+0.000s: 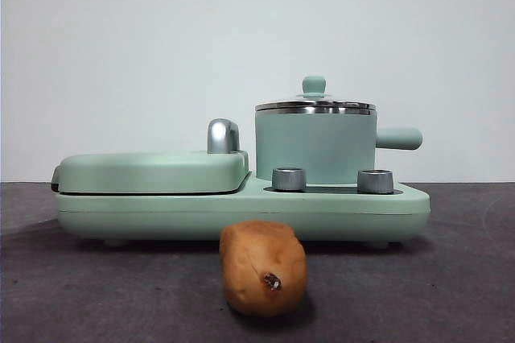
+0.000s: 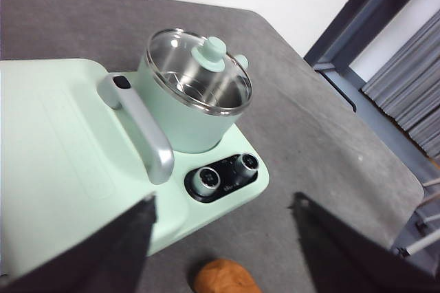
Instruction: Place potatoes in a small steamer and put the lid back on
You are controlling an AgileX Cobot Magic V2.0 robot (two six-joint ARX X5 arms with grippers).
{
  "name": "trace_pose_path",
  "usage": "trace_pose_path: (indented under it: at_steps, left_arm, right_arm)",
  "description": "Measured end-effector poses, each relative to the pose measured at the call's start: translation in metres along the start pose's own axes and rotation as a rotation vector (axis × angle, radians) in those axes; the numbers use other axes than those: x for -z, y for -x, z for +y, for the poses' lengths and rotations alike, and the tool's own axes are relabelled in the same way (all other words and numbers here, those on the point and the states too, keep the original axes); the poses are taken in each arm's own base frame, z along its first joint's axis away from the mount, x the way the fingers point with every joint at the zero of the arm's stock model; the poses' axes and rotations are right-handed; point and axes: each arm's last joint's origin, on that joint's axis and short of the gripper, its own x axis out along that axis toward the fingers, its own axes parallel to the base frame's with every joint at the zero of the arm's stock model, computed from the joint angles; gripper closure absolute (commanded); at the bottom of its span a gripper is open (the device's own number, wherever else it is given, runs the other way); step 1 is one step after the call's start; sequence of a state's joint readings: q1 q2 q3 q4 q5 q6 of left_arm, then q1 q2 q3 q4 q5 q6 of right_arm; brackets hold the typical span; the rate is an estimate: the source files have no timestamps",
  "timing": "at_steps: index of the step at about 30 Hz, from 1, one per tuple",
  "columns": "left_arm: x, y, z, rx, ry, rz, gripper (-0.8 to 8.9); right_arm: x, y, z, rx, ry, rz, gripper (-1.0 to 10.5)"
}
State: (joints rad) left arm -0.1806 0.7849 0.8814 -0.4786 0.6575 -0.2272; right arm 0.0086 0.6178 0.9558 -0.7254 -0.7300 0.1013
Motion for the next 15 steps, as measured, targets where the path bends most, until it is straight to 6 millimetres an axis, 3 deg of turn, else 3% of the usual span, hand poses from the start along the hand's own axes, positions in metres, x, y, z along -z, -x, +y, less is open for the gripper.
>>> trace_pose_path:
  at_steps: [3, 8, 15]
  left_arm:
    - [-0.003, -0.006, 0.0, 0.015, 0.003, 0.02, 4.27]
    - [-0.017, -0.022, -0.002, 0.049, -0.002, 0.054, 3.42]
    - [-0.048, -0.061, -0.009, 0.116, -0.045, 0.119, 3.42]
  right_arm:
    - [0.0, 0.0, 0.0, 0.0, 0.0, 0.0, 4.9]
    - [0.0, 0.0, 0.0, 0.0, 0.0, 0.0, 4.9]
    - [0.0, 0.0, 0.0, 0.0, -0.004, 0.004, 4.9]
